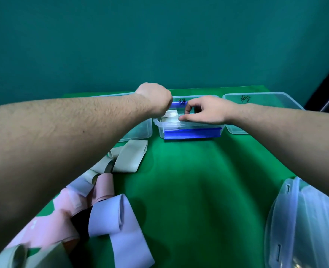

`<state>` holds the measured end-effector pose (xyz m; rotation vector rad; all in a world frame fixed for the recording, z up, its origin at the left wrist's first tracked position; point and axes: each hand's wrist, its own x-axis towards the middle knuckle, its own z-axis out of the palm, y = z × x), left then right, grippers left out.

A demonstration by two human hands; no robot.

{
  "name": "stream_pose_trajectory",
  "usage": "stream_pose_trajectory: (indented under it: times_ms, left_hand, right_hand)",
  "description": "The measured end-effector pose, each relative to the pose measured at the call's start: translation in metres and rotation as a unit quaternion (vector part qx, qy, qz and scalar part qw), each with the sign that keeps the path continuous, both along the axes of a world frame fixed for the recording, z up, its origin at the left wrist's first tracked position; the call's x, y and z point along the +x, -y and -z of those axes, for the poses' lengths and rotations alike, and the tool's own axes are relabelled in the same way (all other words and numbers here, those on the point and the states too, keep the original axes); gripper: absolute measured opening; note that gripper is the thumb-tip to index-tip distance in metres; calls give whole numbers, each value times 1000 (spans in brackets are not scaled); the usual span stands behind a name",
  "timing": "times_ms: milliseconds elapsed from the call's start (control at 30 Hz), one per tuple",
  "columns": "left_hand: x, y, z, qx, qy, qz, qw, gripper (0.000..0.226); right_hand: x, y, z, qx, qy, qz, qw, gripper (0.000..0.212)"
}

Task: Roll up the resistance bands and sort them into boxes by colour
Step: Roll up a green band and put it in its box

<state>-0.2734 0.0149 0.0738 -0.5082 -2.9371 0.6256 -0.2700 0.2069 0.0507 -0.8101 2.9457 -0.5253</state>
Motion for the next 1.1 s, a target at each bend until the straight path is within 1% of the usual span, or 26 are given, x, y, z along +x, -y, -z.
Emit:
stream_pose_trajectory:
  times_ms: [67, 133, 200, 267, 367, 533, 700, 800, 867, 933, 1000, 1100]
  left_hand:
    - [7, 2, -6, 46, 11, -4, 999, 18]
    - [19, 4, -12, 100, 25, -10, 995, 24]
    - [35, 7, -18, 136, 24, -5, 990, 28]
    - [59, 10, -26, 159, 15, 2, 987, 30]
    - [99, 17, -31, 190, 10, 9, 982, 29]
    - [168, 26, -24, 199, 41, -13, 979, 28]
    - [228, 46, -4, 181, 80, -26, 980, 25]
    - [263, 67, 12, 197, 104, -46, 974, 19]
    - [284, 81, 22, 205, 116, -73, 969, 18]
    - [305, 96, 33, 212, 108, -88, 967, 22]
    - [322, 109, 40, 228, 78, -87, 967, 27]
    - [344, 116, 48, 231, 33, -49, 971, 29]
  right_hand:
    - [6, -2, -5, -1, -18, 5, 1000, 33]
    - [17, -4, -13, 2, -45, 11, 999, 24]
    - [29, -5, -24, 2, -65, 18, 998, 17]
    - [45, -6, -36, -1, -63, 24, 998, 13]
    - [74, -4, -44, -6, -33, 22, 999, 11]
    - [133, 8, -39, -1, 13, -8, 1000, 10]
    - [187, 24, -20, 21, 50, -33, 998, 20]
    - [213, 35, -8, 13, 75, -48, 996, 31]
    - [228, 43, 0, 13, 97, -60, 993, 33]
    - [242, 50, 7, 23, 112, -75, 991, 32]
    - [253, 57, 9, 29, 114, -85, 989, 31]
    - [269, 66, 9, 26, 108, -95, 989, 21]
